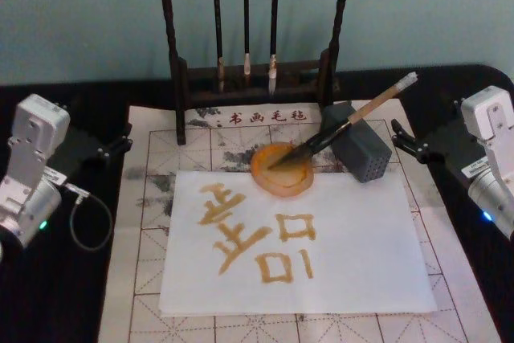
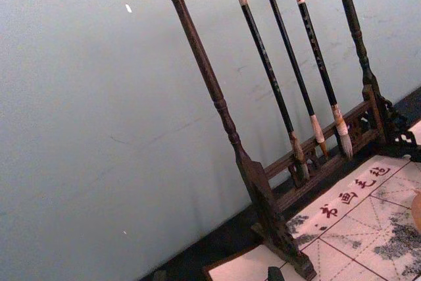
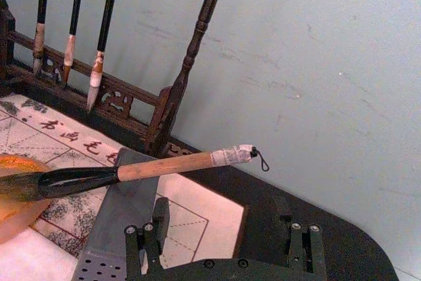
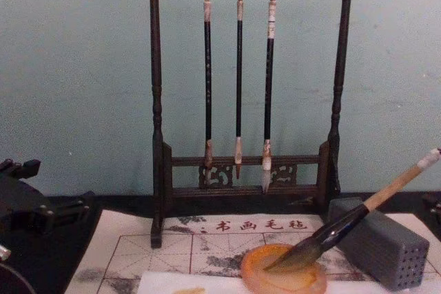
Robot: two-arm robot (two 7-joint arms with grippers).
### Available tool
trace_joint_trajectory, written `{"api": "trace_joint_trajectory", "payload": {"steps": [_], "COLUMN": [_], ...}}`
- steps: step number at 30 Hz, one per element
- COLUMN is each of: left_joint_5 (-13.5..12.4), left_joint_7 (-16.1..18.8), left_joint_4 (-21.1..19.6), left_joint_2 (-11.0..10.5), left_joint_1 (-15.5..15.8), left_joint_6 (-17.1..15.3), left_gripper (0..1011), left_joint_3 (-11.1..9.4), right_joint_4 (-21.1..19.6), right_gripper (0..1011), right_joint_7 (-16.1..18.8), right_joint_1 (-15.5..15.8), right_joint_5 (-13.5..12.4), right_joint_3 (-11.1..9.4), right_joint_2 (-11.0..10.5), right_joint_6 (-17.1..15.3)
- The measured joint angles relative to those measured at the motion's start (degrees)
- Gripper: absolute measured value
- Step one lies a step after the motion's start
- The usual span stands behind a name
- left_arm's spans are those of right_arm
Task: Pick up the brush from the inkstone, write on the paper, then place the brush back to its original position.
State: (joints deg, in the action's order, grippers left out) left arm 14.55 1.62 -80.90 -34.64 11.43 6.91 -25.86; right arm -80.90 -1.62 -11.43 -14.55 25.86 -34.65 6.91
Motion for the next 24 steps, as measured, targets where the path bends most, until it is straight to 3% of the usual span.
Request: {"api": "trace_joint_trajectory", "payload": {"steps": [17,21,24], "left_joint_5": [0.0,0.0,0.0], "left_joint_7": [0.0,0.0,0.0], "left_joint_4": [0.0,0.0,0.0], "left_joint_2": [0.0,0.0,0.0], "left_joint_1": [0.0,0.0,0.0], "left_joint_6": [0.0,0.0,0.0], "left_gripper": [1001,1001,1001], "left_joint_3": [0.0,0.0,0.0], "right_joint_4": [-0.08,-0.69,-1.83], "right_gripper": [1002,1002,1002], "right_joint_7": [0.33,1.72,4.1], "right_joint_1": [0.24,0.89,1.85], "right_joint_5": [-0.11,-1.7,-5.26], "right_joint_3": [-0.43,-1.61,-3.35], "right_joint_2": [0.12,0.42,0.74], "right_joint_6": [0.0,-0.32,-1.67]}}
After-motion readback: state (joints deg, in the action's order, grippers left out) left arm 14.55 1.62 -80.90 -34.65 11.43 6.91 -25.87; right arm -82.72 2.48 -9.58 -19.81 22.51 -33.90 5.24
